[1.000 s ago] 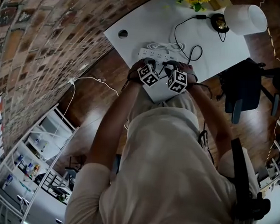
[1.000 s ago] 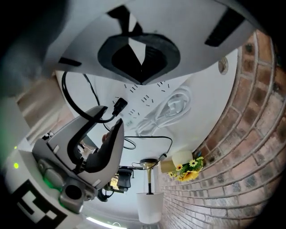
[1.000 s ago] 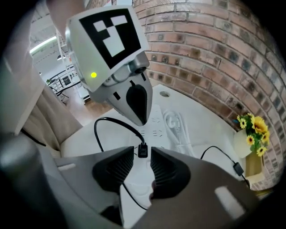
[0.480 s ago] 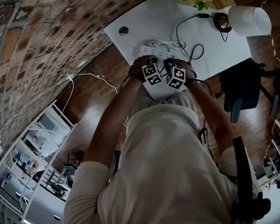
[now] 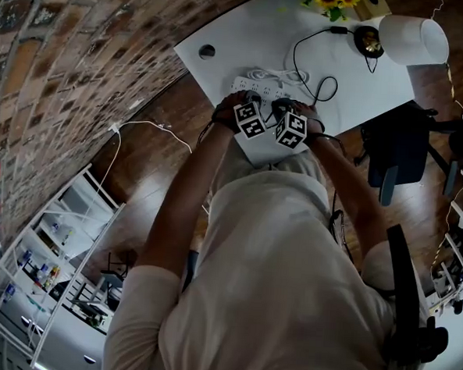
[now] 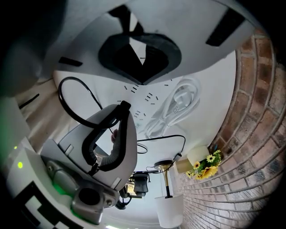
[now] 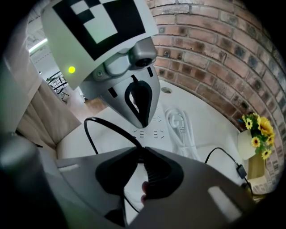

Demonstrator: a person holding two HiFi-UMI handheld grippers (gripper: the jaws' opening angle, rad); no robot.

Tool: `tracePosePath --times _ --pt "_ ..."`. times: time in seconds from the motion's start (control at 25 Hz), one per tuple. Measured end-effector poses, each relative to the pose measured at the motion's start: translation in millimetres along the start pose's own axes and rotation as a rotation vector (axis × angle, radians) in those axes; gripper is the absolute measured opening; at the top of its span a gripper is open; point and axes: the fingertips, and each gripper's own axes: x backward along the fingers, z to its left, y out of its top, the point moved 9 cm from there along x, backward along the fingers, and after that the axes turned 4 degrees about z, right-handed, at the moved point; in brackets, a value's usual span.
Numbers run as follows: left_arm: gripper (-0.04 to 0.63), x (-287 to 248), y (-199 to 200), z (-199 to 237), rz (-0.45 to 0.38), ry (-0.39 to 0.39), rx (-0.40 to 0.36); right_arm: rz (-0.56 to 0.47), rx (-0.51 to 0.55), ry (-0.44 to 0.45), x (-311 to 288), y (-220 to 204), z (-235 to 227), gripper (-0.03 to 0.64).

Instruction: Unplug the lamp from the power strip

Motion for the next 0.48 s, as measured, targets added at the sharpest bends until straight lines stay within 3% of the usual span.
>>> tracePosePath --times 0.48 --pt "-0.008 0.0 5.2 -1.3 0.041 0.023 0.015 0.014 -0.001 -0.012 0.8 1.4 1.4 0.043"
